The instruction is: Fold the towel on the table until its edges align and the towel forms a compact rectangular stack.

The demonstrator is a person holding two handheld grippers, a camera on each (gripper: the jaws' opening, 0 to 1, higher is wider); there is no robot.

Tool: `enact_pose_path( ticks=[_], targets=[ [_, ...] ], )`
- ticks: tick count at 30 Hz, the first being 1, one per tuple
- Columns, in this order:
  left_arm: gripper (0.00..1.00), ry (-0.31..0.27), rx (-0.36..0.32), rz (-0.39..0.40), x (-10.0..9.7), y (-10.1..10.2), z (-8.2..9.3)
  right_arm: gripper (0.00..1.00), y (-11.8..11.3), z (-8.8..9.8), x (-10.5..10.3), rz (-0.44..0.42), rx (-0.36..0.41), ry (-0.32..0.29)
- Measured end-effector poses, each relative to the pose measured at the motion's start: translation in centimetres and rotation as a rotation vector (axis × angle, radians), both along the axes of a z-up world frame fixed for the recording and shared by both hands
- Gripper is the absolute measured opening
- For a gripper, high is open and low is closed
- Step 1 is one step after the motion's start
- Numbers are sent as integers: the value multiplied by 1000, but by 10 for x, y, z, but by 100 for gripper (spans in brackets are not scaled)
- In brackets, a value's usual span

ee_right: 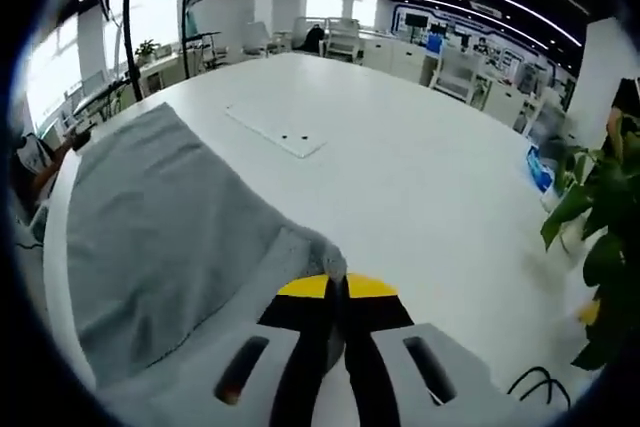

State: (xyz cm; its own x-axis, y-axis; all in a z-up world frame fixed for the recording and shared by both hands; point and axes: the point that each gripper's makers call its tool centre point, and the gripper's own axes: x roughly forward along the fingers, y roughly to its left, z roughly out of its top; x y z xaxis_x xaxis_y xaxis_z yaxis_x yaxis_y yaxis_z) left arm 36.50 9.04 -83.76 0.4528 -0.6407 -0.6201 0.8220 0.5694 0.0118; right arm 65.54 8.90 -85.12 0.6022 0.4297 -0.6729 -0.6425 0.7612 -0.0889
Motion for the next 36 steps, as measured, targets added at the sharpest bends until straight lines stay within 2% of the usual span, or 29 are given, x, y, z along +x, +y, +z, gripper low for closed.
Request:
enact_pose_path(
  ticks=[7, 11, 14, 18, 21, 27, 31, 36],
  targets=[
    [5, -28, -26, 8, -1, 19, 24, 2, 15, 22, 3, -28, -18, -17],
    [5, -36, -79, 43, 4, 28, 41, 2, 21, 32, 5, -35, -39, -22],
    [5, -65, -76, 41, 5, 37, 48, 2, 29, 39, 8, -40, -50, -32],
    [5, -77, -119, 62, 5, 52, 63, 2, 43, 56, -7, -38, -71, -46],
    [5, -87, -138, 68, 6, 64, 71, 1, 51, 65, -1, -46, -74, -52],
    [5, -130, -180, 75, 9, 90, 100, 1, 69, 93, 5, -72, -55, -69],
    [5, -150, -211, 71, 8, 95, 121, 1, 75, 113, 5, -97, -40, -75],
    [5, -169, -265, 30, 5, 83, 148, 1, 67, 134, 5, -93, -72, -95]
  ],
)
